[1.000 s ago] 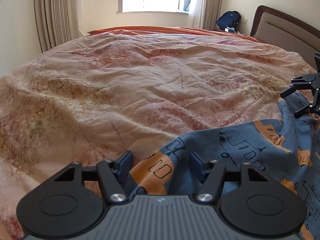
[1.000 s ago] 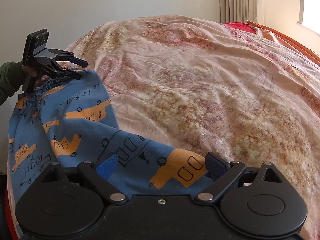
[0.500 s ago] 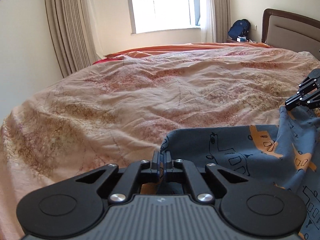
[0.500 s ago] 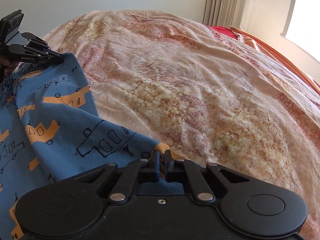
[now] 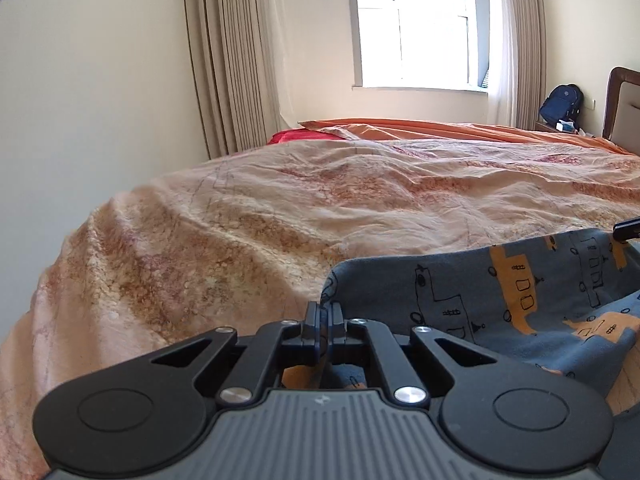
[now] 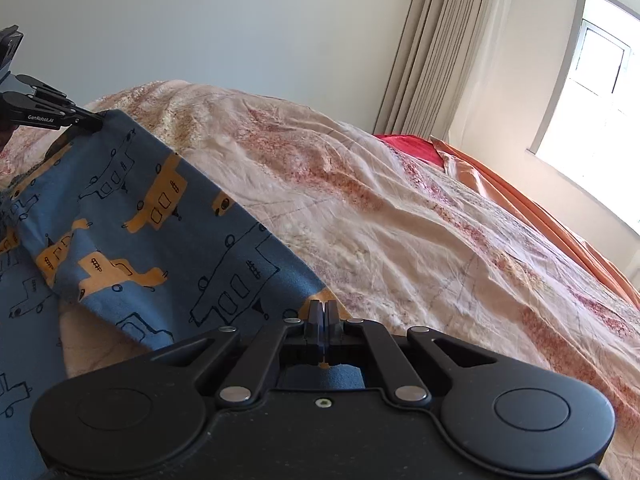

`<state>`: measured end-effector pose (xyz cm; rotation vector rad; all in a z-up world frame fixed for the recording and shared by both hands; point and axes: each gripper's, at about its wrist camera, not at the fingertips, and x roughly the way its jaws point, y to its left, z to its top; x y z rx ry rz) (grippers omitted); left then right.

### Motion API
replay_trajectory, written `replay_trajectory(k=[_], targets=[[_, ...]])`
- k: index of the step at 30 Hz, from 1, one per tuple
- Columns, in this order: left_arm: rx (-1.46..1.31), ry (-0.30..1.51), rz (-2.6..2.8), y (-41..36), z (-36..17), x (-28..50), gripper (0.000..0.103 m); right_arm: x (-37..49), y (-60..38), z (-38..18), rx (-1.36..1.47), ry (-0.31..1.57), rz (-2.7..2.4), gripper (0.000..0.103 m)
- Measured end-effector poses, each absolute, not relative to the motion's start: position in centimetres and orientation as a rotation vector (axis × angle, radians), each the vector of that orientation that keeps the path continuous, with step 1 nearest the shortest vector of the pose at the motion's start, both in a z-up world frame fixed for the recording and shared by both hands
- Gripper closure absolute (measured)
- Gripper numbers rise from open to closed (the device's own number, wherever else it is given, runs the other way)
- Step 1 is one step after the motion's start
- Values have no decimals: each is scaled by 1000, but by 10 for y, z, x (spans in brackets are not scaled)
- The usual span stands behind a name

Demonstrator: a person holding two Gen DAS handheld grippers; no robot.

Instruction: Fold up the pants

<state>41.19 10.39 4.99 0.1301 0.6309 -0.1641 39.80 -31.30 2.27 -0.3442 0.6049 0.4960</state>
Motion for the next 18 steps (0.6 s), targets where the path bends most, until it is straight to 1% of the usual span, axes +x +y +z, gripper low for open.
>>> replay_trajectory(k=[3,4,6,7,8,9,10,11,12,13,14,15,16,17,18], targets=[[70,656,-203,115,39,419,98,412,-308,6,-337,647,473,103],[45,655,-211,120,36,417,93,414,-308,1,-329,657,469,103],[14,658,-246,129,36,415,86,416,-311,-3,-299,665,477,102],[10,655,-267,134,37,413,77,415,-313,-4,-282,664,483,100],[14,652,-283,139,38,410,62,415,-315,-4,-266,663,494,91],[22,651,-290,143,40,408,52,415,-316,-3,-254,660,501,81],[27,650,-297,148,42,406,38,414,-317,-1,-245,654,508,76],[33,649,-308,152,44,405,36,415,-317,0,-232,645,518,67],[39,655,-314,155,44,403,36,415,-318,2,-218,641,532,58],[43,669,-317,159,45,404,36,417,-318,2,-200,642,549,52],[45,681,-316,162,45,405,36,419,-317,3,-182,643,566,43],[44,695,-318,165,44,406,36,421,-316,2,-173,646,578,38],[37,711,-321,168,43,408,36,424,-314,1,-165,655,588,36],[26,730,-325,169,40,411,36,428,-311,-2,-157,672,590,30],[15,752,-332,170,37,413,36,432,-310,-5,-149,691,591,26]])
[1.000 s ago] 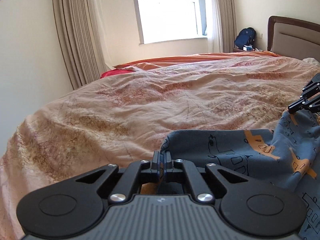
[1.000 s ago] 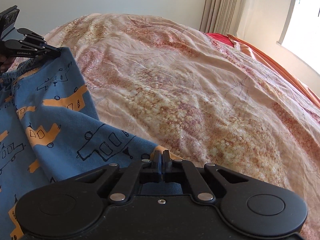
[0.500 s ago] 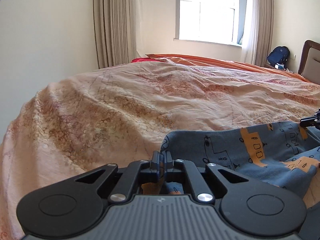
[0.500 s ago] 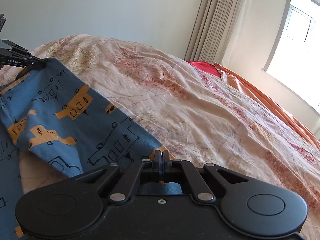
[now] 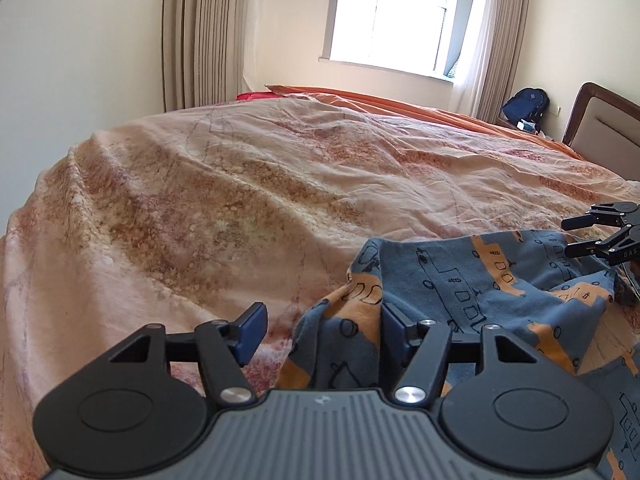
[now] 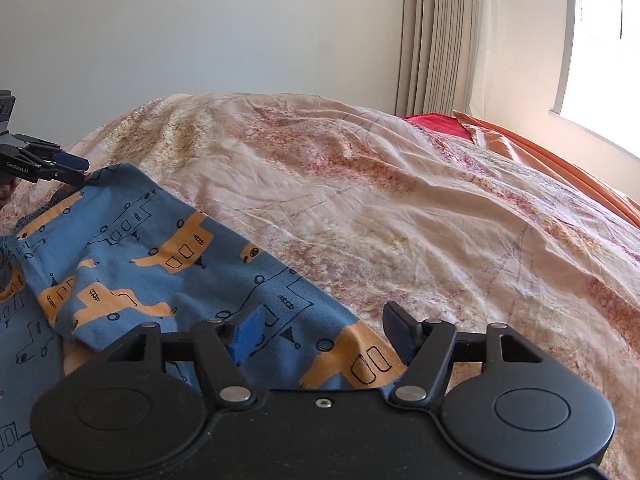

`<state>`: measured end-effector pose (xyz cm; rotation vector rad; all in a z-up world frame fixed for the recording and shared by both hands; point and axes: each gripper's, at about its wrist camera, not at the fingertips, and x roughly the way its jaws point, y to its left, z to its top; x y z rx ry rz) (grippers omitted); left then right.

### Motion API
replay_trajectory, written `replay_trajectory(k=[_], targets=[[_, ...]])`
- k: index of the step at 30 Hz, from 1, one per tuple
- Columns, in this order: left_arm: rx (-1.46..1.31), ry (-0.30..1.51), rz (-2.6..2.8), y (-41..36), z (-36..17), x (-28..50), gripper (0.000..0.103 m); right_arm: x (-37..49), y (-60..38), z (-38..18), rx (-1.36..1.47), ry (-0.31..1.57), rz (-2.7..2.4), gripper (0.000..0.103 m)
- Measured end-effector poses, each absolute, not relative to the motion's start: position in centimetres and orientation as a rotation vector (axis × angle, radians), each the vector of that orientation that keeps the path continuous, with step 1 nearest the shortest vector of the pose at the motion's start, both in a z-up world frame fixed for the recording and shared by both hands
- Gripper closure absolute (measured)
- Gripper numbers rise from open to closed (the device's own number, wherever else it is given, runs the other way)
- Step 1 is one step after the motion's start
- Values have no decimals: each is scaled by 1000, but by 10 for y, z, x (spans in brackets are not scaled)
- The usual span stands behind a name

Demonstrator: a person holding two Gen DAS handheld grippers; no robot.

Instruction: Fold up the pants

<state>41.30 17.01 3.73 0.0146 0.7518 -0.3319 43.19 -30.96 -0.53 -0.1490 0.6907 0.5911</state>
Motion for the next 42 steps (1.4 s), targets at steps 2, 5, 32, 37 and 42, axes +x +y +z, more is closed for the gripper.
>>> replay_trajectory(k=[2,5,32,37,42], targets=[[5,780,-336,169,32,416,42,437,-306,-13,-133,728,586,26],[39,803,-307,161,26,416,91,439,-304,-23,-116,746,576,33],[265,384,-300,143,78,200,93,181,-297,91,-403,442,562,103],[316,423,-314,143,45,156,93,137,-283,71,-499,521,610,103],[347,475,-318,143,14,133,91,109,-266,49,-582,571,630,103]])
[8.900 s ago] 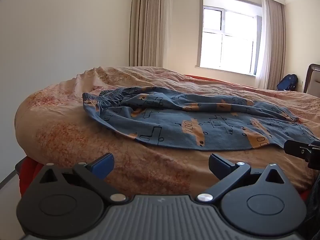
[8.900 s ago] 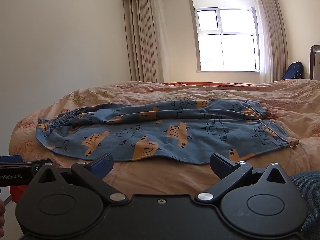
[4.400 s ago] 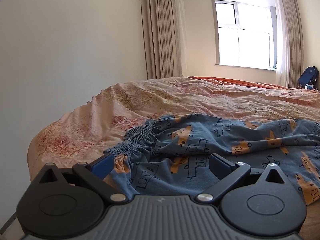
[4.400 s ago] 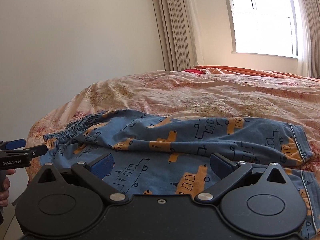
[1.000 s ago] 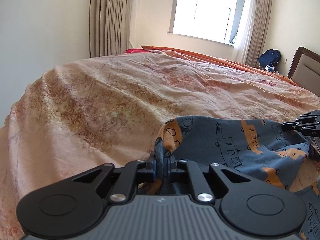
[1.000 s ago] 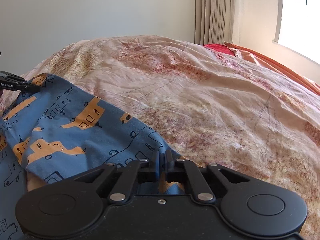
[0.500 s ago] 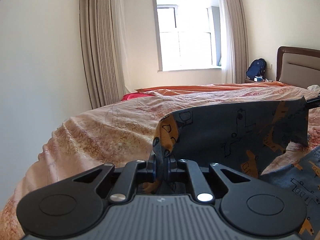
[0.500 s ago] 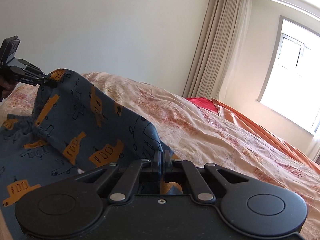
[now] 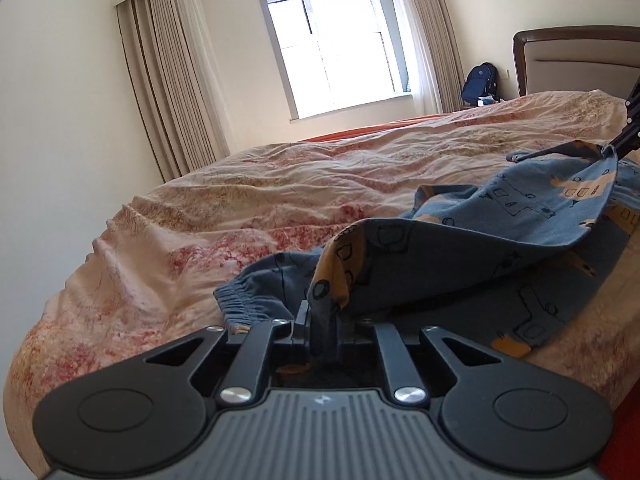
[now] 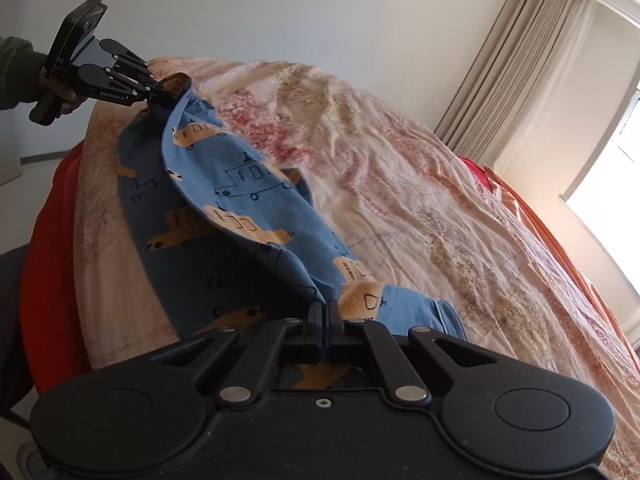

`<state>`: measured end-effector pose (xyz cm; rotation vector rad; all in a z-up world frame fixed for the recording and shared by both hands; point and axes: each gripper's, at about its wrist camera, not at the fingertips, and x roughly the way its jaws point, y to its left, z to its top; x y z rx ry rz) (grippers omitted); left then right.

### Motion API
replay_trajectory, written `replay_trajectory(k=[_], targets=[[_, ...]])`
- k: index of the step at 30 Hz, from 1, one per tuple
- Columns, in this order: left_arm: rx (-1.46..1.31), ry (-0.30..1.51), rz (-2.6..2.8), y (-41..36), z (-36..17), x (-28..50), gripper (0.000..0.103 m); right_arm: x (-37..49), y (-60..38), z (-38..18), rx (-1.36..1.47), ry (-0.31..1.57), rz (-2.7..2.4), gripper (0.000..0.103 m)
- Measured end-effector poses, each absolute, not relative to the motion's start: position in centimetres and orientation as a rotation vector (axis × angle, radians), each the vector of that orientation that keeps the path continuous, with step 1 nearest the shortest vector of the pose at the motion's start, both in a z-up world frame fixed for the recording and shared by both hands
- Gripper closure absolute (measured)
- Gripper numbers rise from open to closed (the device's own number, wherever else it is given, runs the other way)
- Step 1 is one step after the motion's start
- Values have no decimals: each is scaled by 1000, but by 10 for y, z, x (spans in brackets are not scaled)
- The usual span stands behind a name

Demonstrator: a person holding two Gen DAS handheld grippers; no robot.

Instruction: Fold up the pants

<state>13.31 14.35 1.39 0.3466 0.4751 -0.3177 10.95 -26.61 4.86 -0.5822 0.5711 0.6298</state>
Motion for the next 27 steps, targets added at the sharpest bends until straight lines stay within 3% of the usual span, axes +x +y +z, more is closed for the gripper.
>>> replay_trajectory(k=[12,14,17,18,20,21,22,23,24,27], targets=[[267,492,-325,161,6,113,80,88,-258,26,-633,639,631,103],[250,494,-334,163,7,111,59,87,-257,24,-636,653,630,103],[214,493,-349,162,9,102,38,88,-261,23,-601,655,628,103],[208,489,-347,161,10,97,33,88,-263,24,-584,654,623,93],[182,479,-325,156,12,88,8,88,-268,26,-549,648,611,80],[158,466,-301,153,14,83,3,87,-270,27,-532,644,606,76],[135,452,-284,150,15,78,1,87,-274,29,-507,643,601,73],[116,447,-281,147,16,76,0,87,-278,30,-478,640,589,61],[89,451,-283,143,18,74,1,86,-282,32,-452,638,577,42],[22,452,-291,127,20,71,0,84,-296,36,-369,625,555,21]])
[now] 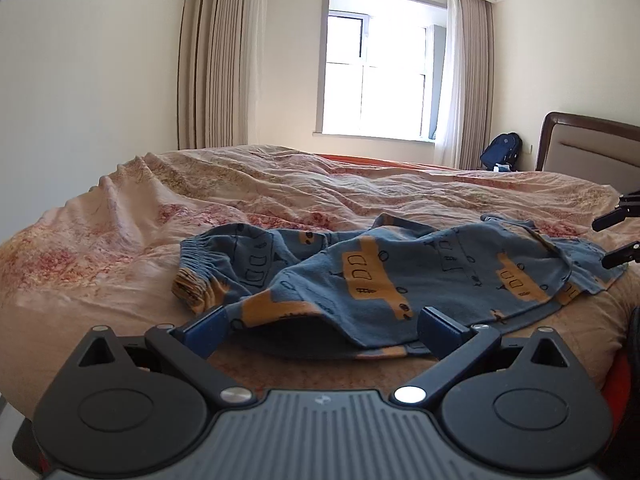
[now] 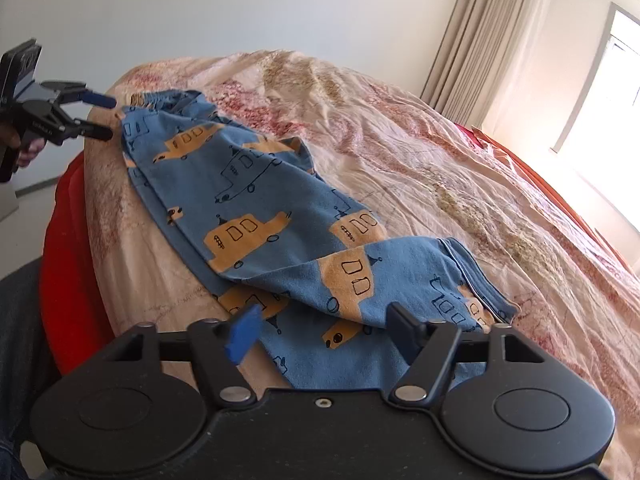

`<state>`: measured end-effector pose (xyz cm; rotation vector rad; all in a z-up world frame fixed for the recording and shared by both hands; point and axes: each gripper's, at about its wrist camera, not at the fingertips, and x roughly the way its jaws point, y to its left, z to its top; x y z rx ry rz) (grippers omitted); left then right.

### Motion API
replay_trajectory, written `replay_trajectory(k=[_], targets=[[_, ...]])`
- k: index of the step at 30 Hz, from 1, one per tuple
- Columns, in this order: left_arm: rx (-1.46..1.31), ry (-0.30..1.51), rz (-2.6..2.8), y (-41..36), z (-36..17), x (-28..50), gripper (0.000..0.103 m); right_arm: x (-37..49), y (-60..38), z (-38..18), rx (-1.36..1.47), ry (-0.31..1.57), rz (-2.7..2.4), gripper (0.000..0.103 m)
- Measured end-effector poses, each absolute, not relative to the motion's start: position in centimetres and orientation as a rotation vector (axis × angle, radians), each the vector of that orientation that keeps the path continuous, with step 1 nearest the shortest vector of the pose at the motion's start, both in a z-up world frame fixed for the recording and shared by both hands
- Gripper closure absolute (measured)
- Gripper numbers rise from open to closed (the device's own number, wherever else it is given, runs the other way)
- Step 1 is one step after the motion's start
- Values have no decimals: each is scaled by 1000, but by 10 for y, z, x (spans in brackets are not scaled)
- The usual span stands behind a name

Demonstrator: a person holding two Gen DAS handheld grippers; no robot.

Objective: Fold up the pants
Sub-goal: 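Open both grippers and release the folded pants onto the duvet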

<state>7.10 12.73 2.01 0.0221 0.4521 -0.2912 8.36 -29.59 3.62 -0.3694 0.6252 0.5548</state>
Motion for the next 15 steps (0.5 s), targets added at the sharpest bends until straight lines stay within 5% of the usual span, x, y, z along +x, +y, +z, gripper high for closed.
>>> replay_trajectory(k=[3,15], targets=[[-1,438,-331,101,22,70,0,79,-311,39,-299,613,505,5],[-43,454,-522,-36,17,103,0,60,-400,36,-115,610,197,1]])
